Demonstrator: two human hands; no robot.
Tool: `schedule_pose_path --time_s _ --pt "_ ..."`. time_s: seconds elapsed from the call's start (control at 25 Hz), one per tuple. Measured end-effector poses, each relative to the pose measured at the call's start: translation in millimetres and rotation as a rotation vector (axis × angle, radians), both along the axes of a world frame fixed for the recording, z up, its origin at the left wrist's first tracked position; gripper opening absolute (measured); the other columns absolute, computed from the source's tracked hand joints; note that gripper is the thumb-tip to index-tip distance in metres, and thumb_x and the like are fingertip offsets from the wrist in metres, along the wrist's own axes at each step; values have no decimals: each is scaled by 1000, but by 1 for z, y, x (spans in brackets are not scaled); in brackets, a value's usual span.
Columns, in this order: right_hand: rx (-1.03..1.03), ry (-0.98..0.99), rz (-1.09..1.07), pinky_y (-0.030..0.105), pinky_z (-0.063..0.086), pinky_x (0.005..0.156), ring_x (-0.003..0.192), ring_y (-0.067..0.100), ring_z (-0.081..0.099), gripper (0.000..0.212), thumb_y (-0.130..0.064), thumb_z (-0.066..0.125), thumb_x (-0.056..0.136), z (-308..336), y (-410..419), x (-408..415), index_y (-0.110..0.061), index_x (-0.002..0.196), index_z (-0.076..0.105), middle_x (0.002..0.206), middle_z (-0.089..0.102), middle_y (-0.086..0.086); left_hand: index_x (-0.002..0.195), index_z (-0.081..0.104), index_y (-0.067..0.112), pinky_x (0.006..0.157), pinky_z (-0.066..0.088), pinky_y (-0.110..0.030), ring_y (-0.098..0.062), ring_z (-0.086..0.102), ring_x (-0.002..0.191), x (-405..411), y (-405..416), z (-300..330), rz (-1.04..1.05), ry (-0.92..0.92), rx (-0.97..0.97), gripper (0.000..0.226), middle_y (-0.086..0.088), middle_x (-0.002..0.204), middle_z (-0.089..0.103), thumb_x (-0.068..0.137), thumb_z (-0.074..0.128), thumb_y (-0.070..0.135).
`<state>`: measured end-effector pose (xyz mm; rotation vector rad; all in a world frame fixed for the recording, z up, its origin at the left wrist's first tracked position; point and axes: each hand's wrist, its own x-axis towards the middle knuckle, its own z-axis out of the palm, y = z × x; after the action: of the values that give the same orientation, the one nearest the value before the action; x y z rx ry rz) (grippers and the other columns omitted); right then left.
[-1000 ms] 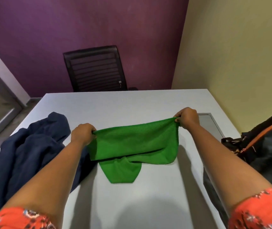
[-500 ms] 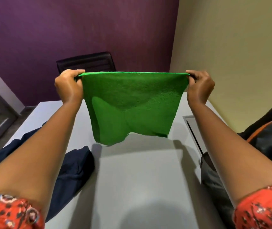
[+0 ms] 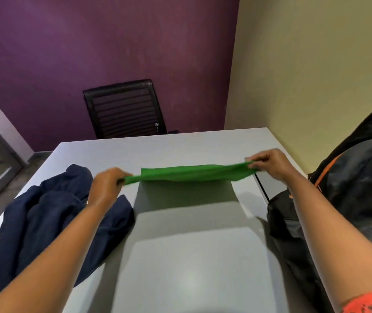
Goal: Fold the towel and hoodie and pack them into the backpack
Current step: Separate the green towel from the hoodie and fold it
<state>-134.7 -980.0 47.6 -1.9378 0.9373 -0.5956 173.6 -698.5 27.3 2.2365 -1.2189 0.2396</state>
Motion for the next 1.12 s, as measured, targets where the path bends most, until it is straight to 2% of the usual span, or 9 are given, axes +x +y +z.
schedule_pose_path --time_s 0.16,0.28,0.44,0.6,0.72,0.84,0.88,0.96,1.12 --pt "190 270 154 10 51 55 54 2 62 17 6 70 75 -37 31 -29 -11 77 72 58 68 -9 81 75 13 64 41 -29 -27 64 77 -21 40 -61 -155 57 355 23 -8 78 70 78 61 -5" --pt "299 465 219 14 51 58 51 -1 61 17 5 72 74 -57 51 -40 -13 72 71 53 67 -10 66 61 23 54 24 -24 -15 48 66 -38 59 -93 -264 102 715 29 2 60 49 82 54 1" --pt "494 707 335 14 51 50 43 -2 60 14 8 69 77 -74 67 -49 -6 76 66 47 66 -10 96 71 7 65 33 -21 -17 59 88 -52 74 -118 -332 157 996 21 -6 92 69 78 60 2" --pt "667 858 374 19 55 50 41 7 58 22 8 70 74 -84 71 -59 -11 62 73 49 65 0 101 72 7 54 35 -3 3 52 66 -58 77 -115 -410 406 1165 31 -6 99 70 70 72 3" --pt "706 875 386 21 55 48 37 8 56 27 8 70 72 -83 68 -59 -12 54 73 48 64 2 109 69 4 54 39 -2 17 50 48 -54 73 -108 -408 582 1194 38 1 92 71 72 74 1" --pt "636 796 299 20 51 43 38 8 58 23 13 66 76 -80 59 -52 -7 66 69 48 64 1 99 71 2 52 38 -2 13 49 44 -46 62 -97 -364 588 1150 27 19 60 58 73 75 3" --pt "597 765 270 19 50 43 40 6 59 21 13 66 77 -80 55 -49 -7 71 66 46 64 -2 85 70 2 51 35 -3 8 46 45 -42 58 -93 -332 569 1096 13 18 55 51 73 75 5" --pt "538 715 227 18 49 46 45 3 60 20 12 64 79 -80 44 -42 -8 75 64 46 63 -6 60 52 14 49 31 -7 -1 36 50 -29 49 -89 -254 565 929 29 11 53 38 74 76 8" --pt "460 607 139 16 48 47 56 6 60 22 10 61 83 -84 27 -30 -10 73 65 57 64 -4 60 60 15 63 45 -24 -15 51 61 -4 30 -85 -65 654 607 23 1 61 56 72 78 7"
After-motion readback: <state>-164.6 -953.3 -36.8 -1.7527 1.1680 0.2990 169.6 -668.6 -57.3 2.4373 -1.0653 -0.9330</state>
